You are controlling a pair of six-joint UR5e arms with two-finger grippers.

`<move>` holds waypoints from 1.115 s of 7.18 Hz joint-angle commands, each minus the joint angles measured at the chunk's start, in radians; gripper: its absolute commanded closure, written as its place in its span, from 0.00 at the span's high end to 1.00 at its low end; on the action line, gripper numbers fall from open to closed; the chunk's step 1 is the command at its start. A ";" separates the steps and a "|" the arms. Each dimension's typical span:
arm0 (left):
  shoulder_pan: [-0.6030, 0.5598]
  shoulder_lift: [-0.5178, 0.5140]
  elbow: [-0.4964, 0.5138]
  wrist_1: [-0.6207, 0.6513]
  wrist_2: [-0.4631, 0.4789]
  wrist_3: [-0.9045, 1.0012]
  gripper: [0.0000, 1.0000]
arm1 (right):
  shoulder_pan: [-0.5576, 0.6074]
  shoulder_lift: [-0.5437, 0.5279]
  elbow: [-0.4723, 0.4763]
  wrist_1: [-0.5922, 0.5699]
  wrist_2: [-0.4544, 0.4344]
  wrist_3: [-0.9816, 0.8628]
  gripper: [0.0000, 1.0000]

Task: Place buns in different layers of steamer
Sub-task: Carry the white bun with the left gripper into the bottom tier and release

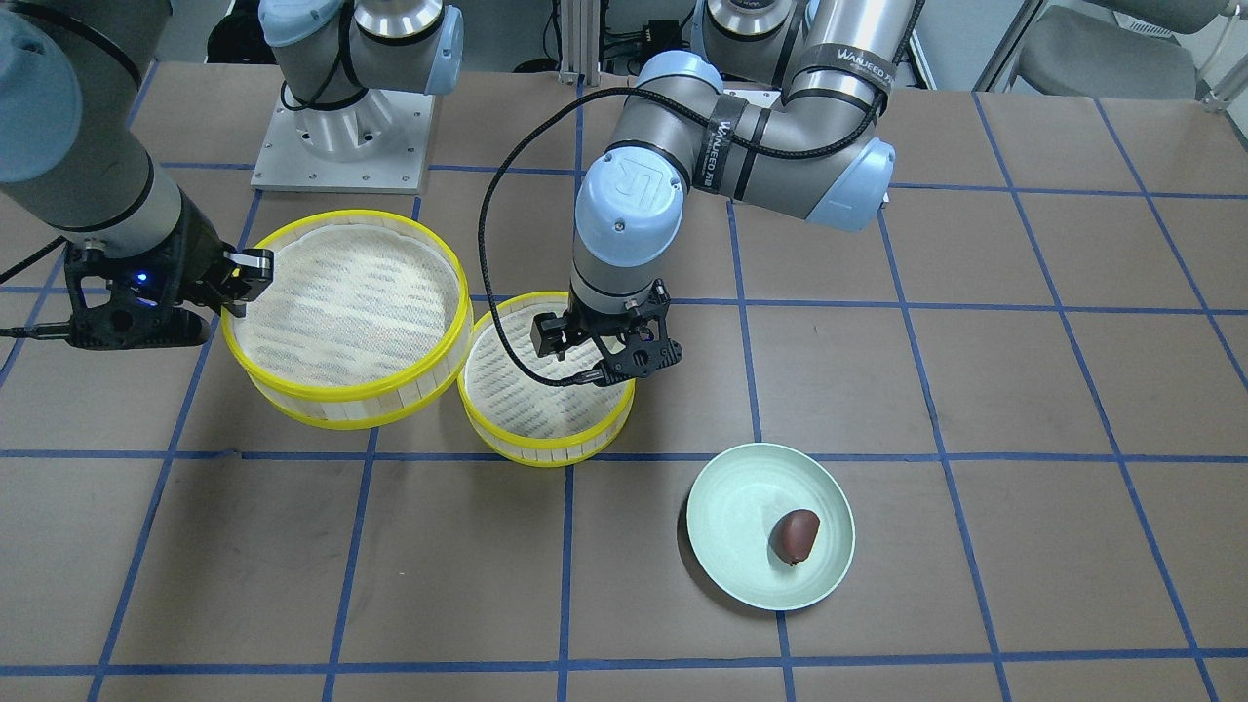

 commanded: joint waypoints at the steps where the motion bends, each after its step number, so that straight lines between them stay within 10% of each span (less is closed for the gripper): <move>1: -0.004 0.015 0.005 -0.010 -0.006 -0.007 1.00 | 0.000 -0.007 0.000 0.003 -0.006 -0.002 0.00; 5: 0.024 0.041 0.014 -0.010 -0.035 0.035 1.00 | 0.009 -0.012 0.026 0.003 0.006 0.017 0.00; 8: 0.272 0.047 0.041 0.019 -0.026 0.427 1.00 | 0.055 -0.009 0.075 -0.016 0.026 0.112 0.00</move>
